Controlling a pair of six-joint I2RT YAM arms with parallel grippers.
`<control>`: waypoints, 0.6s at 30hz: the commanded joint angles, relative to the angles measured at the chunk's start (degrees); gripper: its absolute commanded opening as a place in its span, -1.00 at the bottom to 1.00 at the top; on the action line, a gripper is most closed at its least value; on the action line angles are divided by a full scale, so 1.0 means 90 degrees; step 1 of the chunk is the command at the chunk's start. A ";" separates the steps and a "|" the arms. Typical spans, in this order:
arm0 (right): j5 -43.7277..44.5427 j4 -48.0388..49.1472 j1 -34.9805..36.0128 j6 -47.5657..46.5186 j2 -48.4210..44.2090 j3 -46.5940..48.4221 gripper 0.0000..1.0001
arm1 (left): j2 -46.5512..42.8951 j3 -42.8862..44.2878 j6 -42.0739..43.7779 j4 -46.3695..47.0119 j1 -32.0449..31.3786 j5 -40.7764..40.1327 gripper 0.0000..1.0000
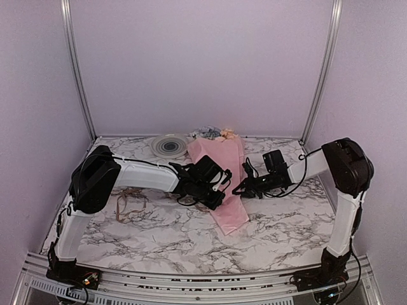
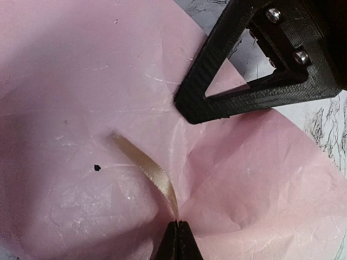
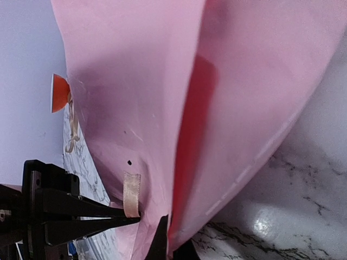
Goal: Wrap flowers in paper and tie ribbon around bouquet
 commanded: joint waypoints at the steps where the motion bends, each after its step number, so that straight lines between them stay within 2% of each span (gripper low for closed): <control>1: -0.0295 0.0313 -0.0010 0.0116 0.0056 0.0041 -1.00 | -0.0005 -0.0015 0.0140 -0.0240 0.0049 -0.0132 -1.00; 7: -0.0147 0.0190 -0.0011 0.0223 -0.0019 0.0123 -1.00 | -0.0971 -0.0497 0.0615 0.0154 -0.0028 -0.0091 -1.00; 11: -0.0038 0.0141 -0.0001 0.0366 -0.0127 0.0215 -1.00 | -0.1708 -0.0843 0.1321 0.0226 -0.0293 0.0370 -1.00; 15: 0.0099 0.0105 0.0021 0.0469 -0.0286 0.0253 -1.00 | -0.2173 -0.0995 0.1892 -0.0068 -0.0788 0.0661 -1.00; 18: 0.0197 0.0102 0.0077 0.0536 -0.0379 0.0283 -1.00 | -0.2130 -0.0708 0.2040 -0.0572 -0.1038 0.0919 -1.00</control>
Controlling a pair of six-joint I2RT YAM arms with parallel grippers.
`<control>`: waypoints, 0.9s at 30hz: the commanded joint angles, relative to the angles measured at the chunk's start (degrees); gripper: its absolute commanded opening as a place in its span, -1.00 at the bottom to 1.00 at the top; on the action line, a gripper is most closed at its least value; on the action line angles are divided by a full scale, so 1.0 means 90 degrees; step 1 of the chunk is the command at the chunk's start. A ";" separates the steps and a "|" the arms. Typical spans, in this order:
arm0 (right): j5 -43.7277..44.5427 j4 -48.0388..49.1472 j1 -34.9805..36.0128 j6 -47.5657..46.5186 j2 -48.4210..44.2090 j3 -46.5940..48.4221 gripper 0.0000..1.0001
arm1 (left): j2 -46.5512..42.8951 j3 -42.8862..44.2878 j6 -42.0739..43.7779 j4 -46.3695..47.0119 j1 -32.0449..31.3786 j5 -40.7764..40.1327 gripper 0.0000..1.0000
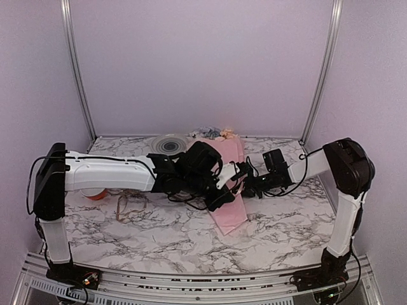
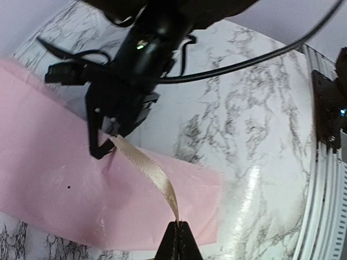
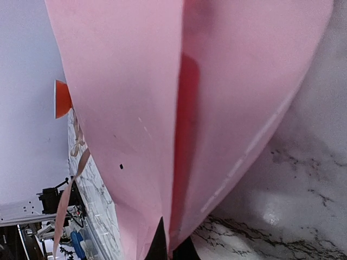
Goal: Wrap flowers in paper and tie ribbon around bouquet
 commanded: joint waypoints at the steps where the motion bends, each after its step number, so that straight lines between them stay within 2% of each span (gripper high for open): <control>1: 0.0228 0.0067 0.0084 0.0201 -0.0346 0.0304 -1.00 | 0.0033 0.0326 0.0593 -0.0713 -0.0439 0.0649 -1.00; 8: 0.0340 0.0009 0.0237 0.0275 -0.0408 0.0516 -1.00 | 0.0703 0.1303 0.0977 -0.1297 -0.0948 0.1368 -1.00; 23: 0.0480 -0.0072 0.0520 0.0341 -0.0532 0.0708 -1.00 | 0.1959 0.2853 0.2088 -0.1758 -0.1454 0.0773 -0.99; 27: 0.0491 -0.0082 0.0537 0.0352 -0.0547 0.0745 -1.00 | 0.2111 0.2954 0.2273 -0.1890 -0.1510 0.1101 -0.96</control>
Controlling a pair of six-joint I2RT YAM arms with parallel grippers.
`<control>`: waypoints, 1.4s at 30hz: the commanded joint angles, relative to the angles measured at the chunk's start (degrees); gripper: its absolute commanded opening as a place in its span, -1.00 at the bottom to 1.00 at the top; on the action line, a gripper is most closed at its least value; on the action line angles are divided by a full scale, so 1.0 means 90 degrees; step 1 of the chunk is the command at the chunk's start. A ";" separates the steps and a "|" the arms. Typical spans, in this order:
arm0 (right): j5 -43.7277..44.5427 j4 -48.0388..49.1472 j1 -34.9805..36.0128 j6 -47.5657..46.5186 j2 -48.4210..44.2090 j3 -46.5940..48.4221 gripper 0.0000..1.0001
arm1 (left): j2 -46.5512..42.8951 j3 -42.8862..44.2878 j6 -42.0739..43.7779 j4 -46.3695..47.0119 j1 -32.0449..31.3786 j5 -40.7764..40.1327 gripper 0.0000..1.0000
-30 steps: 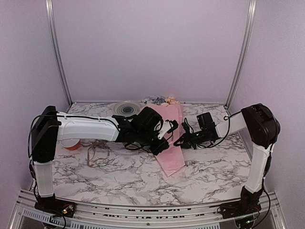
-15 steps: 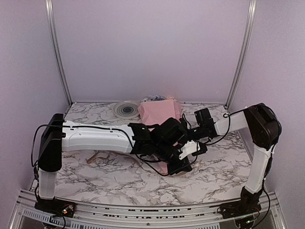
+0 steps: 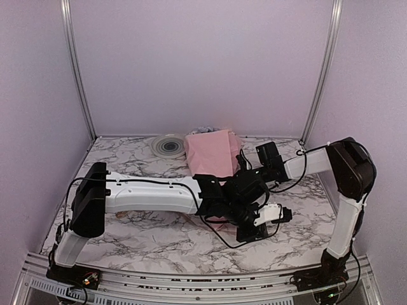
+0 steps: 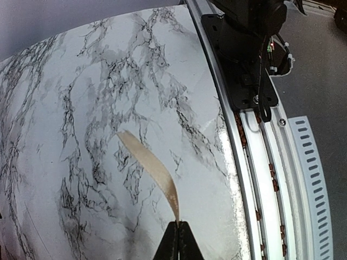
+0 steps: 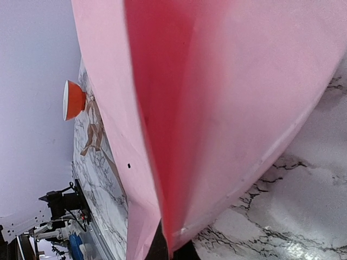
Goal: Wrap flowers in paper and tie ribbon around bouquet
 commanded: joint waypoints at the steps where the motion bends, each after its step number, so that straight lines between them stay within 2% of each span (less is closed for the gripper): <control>1: 0.0082 0.0082 0.0045 0.0043 -0.0268 0.0308 -1.00 | 0.0194 0.0184 0.0384 -0.0403 -0.0106 0.0307 -0.96; 5: 0.0101 0.0078 0.0069 0.0057 -0.0305 0.0301 -1.00 | 0.0292 0.0116 0.0510 -0.0396 -0.0108 0.0121 -0.97; 11: 0.0069 0.0038 0.0095 0.0036 -0.0298 0.0274 -1.00 | 0.0500 0.0107 0.0729 -0.0102 -0.0108 -0.0855 -1.00; 14: 0.0038 -0.0087 0.0102 -0.0059 -0.0320 0.0295 -1.00 | 0.0406 -0.0093 0.0810 0.0370 -0.0108 -0.1500 -0.99; 19: 0.0046 -0.0264 0.0119 -0.0197 -0.0407 0.0241 -1.00 | -0.0122 -0.0762 0.0891 0.1397 -0.0099 -0.2384 -0.82; 21: 0.0027 -0.0313 0.0142 -0.0236 -0.0414 0.0246 -1.00 | -0.0276 -0.0977 0.0910 0.1824 -0.0067 -0.2590 -0.69; 23: 0.0084 -0.0358 0.0140 -0.0278 -0.0463 0.0262 -1.00 | -0.0351 -0.1066 0.0806 0.2006 -0.0051 -0.2531 -0.47; 27: 0.0076 -0.0451 0.0148 -0.0337 -0.0495 0.0335 -1.00 | -0.0515 -0.1238 0.0639 0.2083 -0.0057 -0.2433 0.13; 29: 0.0063 -0.0462 0.0152 -0.0333 -0.0475 0.0336 -1.00 | -0.0770 -0.1516 0.0647 0.2086 -0.0059 -0.2120 0.28; 36: 0.0057 -0.0383 0.0211 -0.0252 -0.0463 0.0254 -1.00 | -0.1712 -0.2487 0.0470 0.1856 -0.0059 -0.1367 0.36; 42: 0.0063 -0.0362 0.0274 -0.0216 -0.0421 0.0210 -1.00 | -0.2654 -0.3557 -0.0124 0.1535 0.0047 -0.1358 0.32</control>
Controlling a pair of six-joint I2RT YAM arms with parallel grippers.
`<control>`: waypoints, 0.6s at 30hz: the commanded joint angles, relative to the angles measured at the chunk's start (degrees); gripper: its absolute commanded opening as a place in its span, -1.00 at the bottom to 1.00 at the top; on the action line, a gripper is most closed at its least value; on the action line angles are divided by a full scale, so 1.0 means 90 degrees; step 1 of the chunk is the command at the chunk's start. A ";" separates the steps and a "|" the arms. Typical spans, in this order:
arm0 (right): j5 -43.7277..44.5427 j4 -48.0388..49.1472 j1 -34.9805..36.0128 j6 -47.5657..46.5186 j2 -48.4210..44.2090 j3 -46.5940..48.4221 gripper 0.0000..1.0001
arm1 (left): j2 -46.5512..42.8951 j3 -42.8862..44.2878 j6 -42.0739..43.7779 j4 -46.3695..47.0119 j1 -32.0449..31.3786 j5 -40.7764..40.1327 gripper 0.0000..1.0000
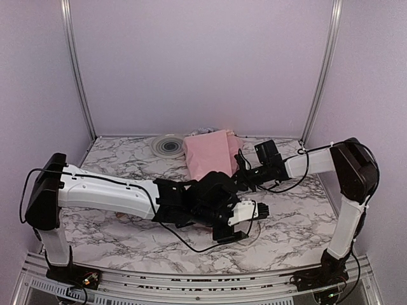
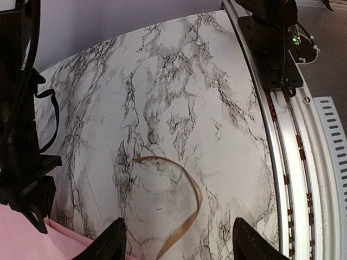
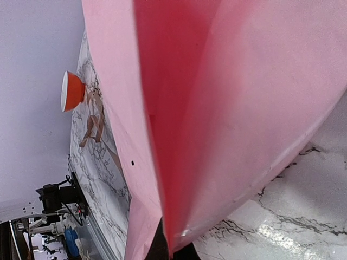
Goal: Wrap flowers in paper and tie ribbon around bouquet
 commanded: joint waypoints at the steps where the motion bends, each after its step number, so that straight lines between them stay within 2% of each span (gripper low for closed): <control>1: -0.0044 0.0114 0.0129 -0.0005 -0.0168 0.0144 -1.00 | -0.0733 -0.0690 -0.0698 -0.0438 0.0172 0.0098 0.32; 6: -0.0045 0.0116 0.0251 0.0064 -0.0225 0.0082 -1.00 | -0.1358 -0.1422 -0.1903 -0.0758 0.0744 -0.0501 0.23; 10: -0.0007 0.0129 0.0345 0.0101 -0.0283 -0.0028 -1.00 | -0.1558 -0.1830 -0.3417 -0.0979 0.1947 -0.0306 0.04; 14: 0.0021 0.0214 0.0394 0.0156 -0.0301 -0.0175 -1.00 | -0.2058 -0.2231 -0.4482 -0.1252 0.2572 -0.1089 0.04; 18: 0.0038 0.0271 0.0399 0.0176 -0.0272 -0.0260 -1.00 | -0.2488 -0.2534 -0.5646 -0.2333 0.3151 -0.1914 0.10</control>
